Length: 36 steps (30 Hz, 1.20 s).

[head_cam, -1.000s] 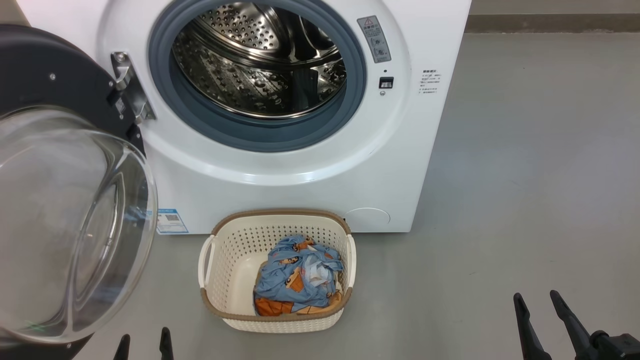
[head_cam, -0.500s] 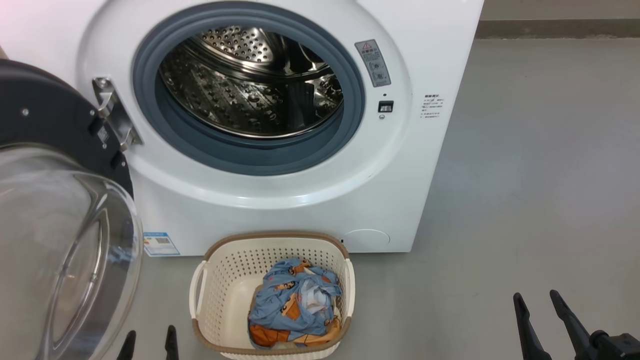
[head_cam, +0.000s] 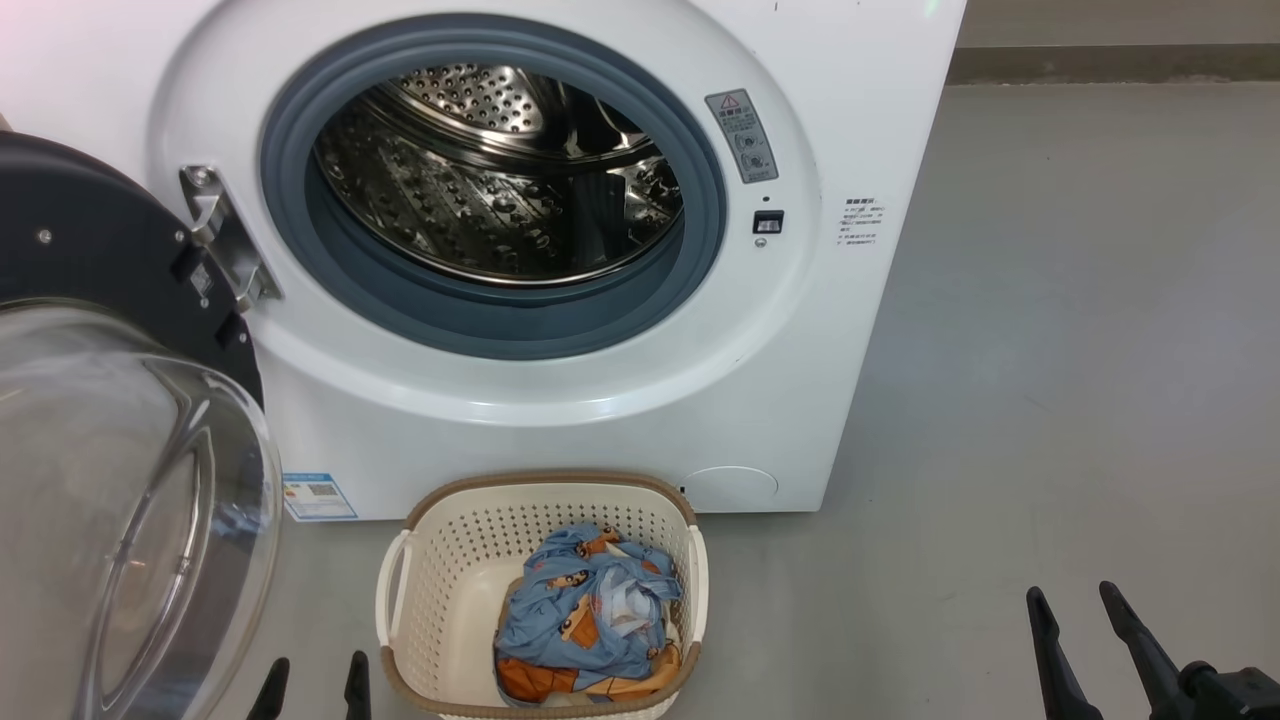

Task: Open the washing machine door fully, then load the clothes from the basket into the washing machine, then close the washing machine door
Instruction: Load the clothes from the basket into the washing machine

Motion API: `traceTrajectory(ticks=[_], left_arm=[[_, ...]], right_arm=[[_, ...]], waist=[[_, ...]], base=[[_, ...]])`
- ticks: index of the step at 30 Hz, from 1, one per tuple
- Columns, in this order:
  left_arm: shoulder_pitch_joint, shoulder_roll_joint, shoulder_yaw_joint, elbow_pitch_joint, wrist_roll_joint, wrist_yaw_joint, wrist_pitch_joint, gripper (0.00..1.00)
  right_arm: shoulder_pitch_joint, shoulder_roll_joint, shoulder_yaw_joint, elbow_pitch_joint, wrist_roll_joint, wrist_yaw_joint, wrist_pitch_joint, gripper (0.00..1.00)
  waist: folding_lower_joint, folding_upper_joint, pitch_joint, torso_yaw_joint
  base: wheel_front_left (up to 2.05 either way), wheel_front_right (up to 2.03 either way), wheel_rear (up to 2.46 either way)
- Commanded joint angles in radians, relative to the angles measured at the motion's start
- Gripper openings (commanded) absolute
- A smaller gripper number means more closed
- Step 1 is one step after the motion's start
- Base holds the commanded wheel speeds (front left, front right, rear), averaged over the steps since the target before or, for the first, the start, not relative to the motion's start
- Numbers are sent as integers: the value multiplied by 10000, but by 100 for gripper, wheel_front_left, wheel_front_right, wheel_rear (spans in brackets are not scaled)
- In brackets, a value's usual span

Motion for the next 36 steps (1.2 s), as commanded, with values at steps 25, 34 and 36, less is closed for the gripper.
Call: traceTrajectory(ticks=[25, 34, 36], left_arm=[[-381, 30, -342, -4, -78, 146, -65, 100], [-1425, 30, -930, 1303, -283, -31, -65, 100], [-1713, 30, -1052, 1632, -247, -51, -65, 100]], right_arm=[[-547, -168, 314, -271, 23, 16, -120, 100], [-1022, -61, 440, -316, 80, 16, -120, 100], [-1164, -31, 469, -350, 101, 16, -120, 100]], waist=[[0, 0, 483, -430], [0, 0, 1367, -935], [0, 0, 1651, -1074]], base=[[0, 0, 0], [0, 0, 0], [0, 0, 0]])
